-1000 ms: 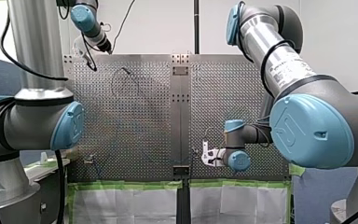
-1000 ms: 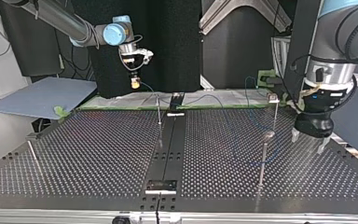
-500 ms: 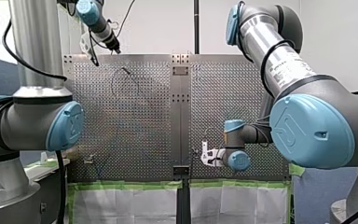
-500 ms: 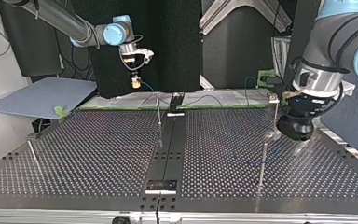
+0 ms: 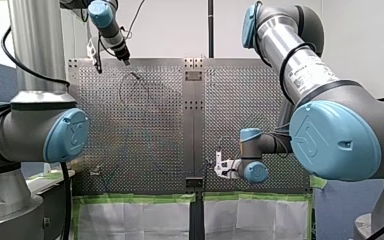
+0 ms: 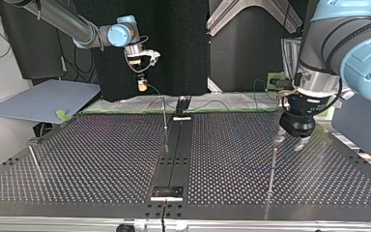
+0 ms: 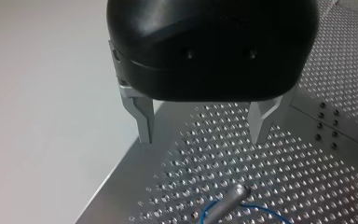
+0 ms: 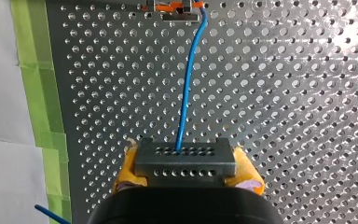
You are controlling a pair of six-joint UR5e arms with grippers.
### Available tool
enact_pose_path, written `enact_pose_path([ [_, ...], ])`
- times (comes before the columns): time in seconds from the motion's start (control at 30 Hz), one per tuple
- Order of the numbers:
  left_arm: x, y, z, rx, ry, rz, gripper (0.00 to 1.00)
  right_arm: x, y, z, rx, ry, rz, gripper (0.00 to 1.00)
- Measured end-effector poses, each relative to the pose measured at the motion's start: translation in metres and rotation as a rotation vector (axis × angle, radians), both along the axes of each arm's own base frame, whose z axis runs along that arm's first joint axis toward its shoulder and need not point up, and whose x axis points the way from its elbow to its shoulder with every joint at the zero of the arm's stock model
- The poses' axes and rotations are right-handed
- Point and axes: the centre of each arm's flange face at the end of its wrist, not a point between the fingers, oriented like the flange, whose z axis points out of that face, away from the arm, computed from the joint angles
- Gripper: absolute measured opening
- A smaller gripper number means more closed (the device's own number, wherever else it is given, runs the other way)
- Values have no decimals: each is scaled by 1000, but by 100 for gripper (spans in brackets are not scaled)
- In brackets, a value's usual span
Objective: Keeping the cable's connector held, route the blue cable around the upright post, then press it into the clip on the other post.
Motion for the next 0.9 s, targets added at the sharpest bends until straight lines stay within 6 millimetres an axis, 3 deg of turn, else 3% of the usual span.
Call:
enact_pose_path([
  [0.37, 15, -9, -20, 94, 46, -51, 100, 1, 0, 1, -2, -1, 2, 0],
  [0.67, 21, -9, 0, 160, 3, -104, 100, 2, -1, 1, -4, -2, 3, 0],
  [0.9, 23, -6, 3, 227, 0, -97, 100, 2, 0, 1, -3, -1, 4, 0],
])
